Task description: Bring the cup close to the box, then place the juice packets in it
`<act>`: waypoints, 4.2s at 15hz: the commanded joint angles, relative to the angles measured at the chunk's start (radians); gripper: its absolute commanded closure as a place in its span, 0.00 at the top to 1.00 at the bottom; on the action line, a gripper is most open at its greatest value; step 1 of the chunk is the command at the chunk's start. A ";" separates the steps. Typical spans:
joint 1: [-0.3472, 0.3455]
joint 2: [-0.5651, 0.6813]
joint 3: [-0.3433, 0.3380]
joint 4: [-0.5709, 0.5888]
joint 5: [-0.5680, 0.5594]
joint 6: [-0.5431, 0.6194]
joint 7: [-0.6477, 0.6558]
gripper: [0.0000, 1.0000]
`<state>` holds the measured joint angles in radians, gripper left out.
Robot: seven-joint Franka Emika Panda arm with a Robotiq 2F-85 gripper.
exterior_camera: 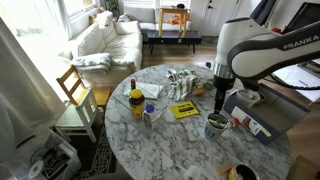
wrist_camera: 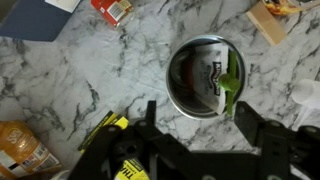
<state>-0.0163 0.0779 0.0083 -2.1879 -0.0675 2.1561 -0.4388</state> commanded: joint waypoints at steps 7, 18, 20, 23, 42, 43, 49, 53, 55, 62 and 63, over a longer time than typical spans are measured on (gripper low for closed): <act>-0.129 -0.046 -0.147 0.090 0.011 0.014 0.181 1.00; -0.220 0.083 -0.259 0.167 -0.002 0.036 0.601 1.00; -0.224 0.110 -0.273 0.174 0.009 0.035 0.691 1.00; -0.222 0.100 -0.276 0.165 0.006 0.025 0.708 1.00; -0.303 0.299 -0.312 0.347 0.186 -0.180 0.807 0.68; -0.305 0.304 -0.313 0.354 0.189 -0.190 0.807 0.61; -0.314 0.329 -0.327 0.395 0.160 -0.296 0.792 0.62; -0.321 0.351 -0.316 0.409 0.183 -0.317 0.758 0.59; -0.322 0.364 -0.313 0.413 0.192 -0.299 0.748 0.53; -0.331 0.405 -0.304 0.444 0.234 -0.286 0.718 0.44; -0.331 0.408 -0.304 0.449 0.234 -0.290 0.715 0.42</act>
<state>-0.3242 0.4592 -0.3101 -1.7667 0.1374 1.8661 0.3074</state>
